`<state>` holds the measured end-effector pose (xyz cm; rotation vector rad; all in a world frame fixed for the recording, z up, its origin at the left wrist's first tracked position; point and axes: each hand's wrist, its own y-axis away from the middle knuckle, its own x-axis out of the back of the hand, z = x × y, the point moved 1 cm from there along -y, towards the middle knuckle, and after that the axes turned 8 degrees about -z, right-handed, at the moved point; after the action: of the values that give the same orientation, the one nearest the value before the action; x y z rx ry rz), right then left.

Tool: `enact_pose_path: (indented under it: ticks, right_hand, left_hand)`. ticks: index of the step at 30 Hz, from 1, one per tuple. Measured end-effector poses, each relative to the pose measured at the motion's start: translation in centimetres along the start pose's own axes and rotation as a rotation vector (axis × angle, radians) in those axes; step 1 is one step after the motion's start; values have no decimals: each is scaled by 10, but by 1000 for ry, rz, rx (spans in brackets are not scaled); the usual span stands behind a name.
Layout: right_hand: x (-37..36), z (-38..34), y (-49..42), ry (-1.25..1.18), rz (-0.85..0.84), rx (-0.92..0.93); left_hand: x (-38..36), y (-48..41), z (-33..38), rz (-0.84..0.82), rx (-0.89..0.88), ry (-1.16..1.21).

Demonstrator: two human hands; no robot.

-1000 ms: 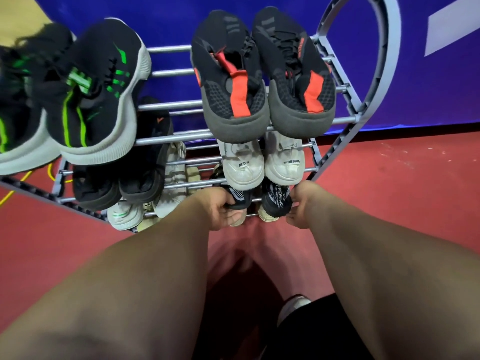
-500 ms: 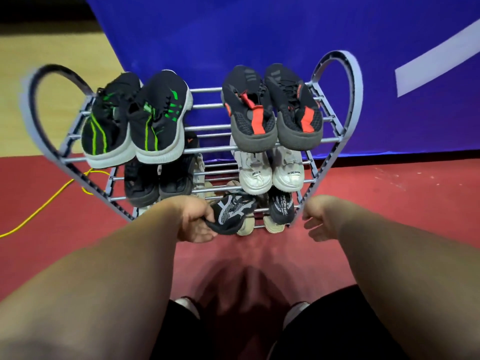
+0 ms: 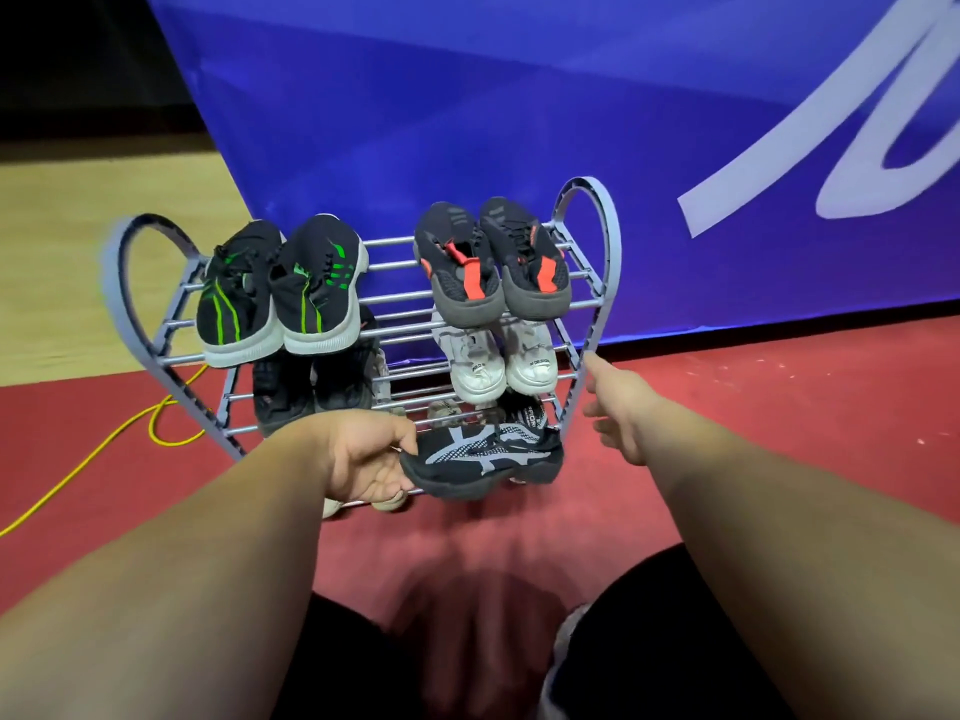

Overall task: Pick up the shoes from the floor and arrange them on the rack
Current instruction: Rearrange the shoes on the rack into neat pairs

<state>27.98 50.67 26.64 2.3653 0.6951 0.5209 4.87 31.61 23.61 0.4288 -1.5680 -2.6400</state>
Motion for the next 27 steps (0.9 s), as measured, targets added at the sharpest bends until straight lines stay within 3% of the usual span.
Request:
enact_pose_path:
  ticks: [3,8,14,19,27]
  right_hand:
    - [15,-5,15,-129,4,32]
    - [32,-7,28,-197,-194,29]
    - [37,2,39,-28,-226,-50]
    - [40,2,46,-75,-301,-78]
    - [34,-5,54,-164,-299,-70]
  left_hand:
    - [-9,10,3,-70,-135,84]
    - [-10,14,10,-158,-288,218]
    - [-25,18,19,-207,-319,250]
    - [-35,25,23,-250,-314,253]
    - [-31,44,16,-563,-369,177]
